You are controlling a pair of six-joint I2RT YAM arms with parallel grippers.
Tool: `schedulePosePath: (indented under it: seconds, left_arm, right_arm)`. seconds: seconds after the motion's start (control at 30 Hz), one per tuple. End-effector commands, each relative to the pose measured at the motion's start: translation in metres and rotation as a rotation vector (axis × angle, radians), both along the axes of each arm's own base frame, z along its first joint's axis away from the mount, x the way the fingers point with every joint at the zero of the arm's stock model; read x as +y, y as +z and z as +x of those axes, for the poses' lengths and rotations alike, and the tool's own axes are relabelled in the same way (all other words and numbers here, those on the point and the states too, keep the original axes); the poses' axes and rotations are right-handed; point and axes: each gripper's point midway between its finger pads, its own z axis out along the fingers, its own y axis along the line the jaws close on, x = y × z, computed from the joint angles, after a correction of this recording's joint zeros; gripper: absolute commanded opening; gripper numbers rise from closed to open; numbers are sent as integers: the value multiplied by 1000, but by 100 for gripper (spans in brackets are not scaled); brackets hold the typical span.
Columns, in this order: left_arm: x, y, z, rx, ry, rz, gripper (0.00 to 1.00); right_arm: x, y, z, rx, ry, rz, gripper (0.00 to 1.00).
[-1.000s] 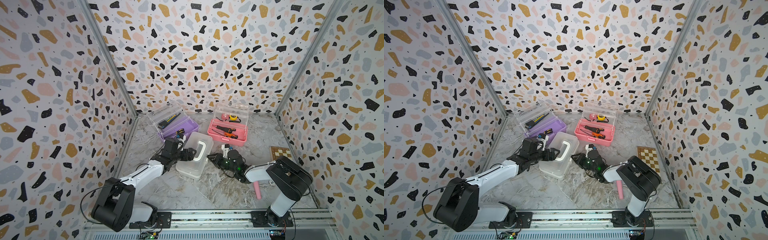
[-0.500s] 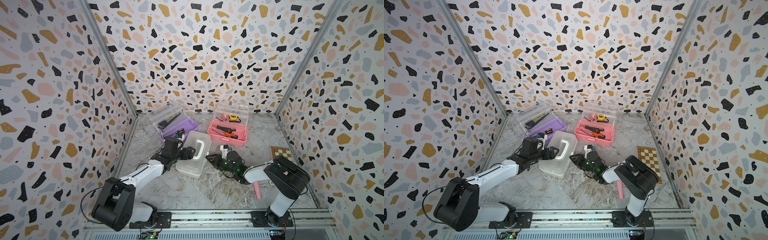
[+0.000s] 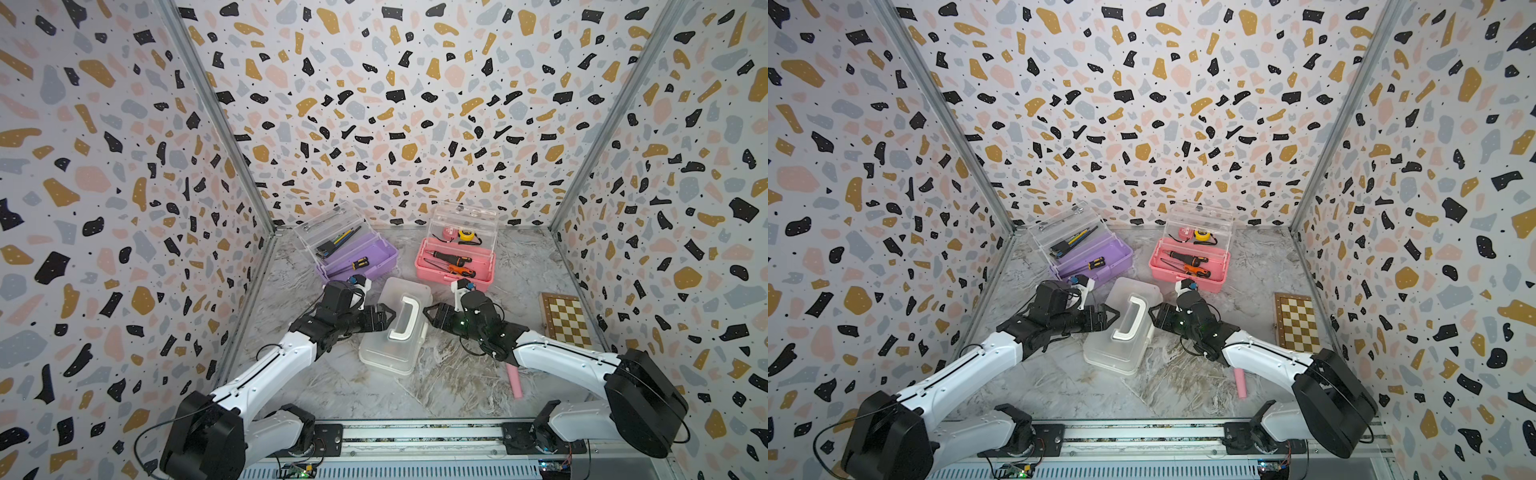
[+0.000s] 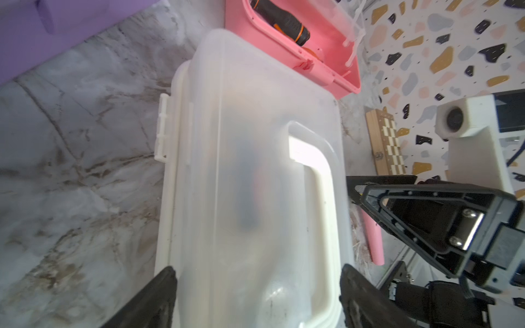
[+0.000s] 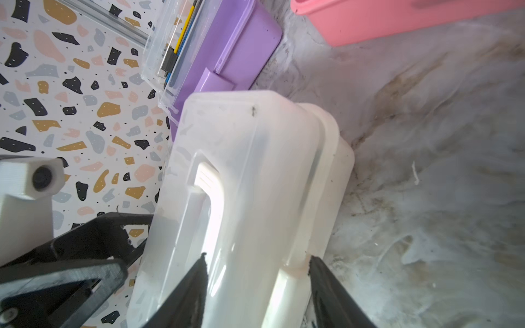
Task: Close toolboxes
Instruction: Fasten the toolbox latch on the toolbox, then move the toolbox to the center of the board.
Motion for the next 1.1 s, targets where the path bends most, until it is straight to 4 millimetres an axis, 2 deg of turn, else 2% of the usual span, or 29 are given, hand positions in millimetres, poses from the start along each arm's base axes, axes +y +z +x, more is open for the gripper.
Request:
schedulePosePath:
  seconds: [0.0,0.2,0.47,0.5,0.57,0.67,0.9,1.07]
  left_arm:
    - [-9,13,-13,32,-40,-67,87]
    - [2,20,-12,-12,8,-35,89]
    - [24,25,7,-97,114,71,94]
    - [27,27,9,-104,129,86,98]
    - [34,31,13,-117,165,107,99]
    - [43,40,18,-131,197,112,99]
    - [56,57,21,-162,239,106,99]
    - [61,65,18,-176,255,94,99]
  right_arm:
    - [-12,-5,-4,-4,12,-126,59]
    - [-7,-10,-12,17,42,-130,63]
    - [14,1,-15,-14,100,-95,67]
    - [18,2,-15,-13,110,-90,67]
    - [26,1,-13,-6,129,-85,67]
    - [41,-3,-13,8,159,-70,65]
    - [84,-12,-26,23,256,-46,48]
    - [123,-13,-37,28,332,-18,46]
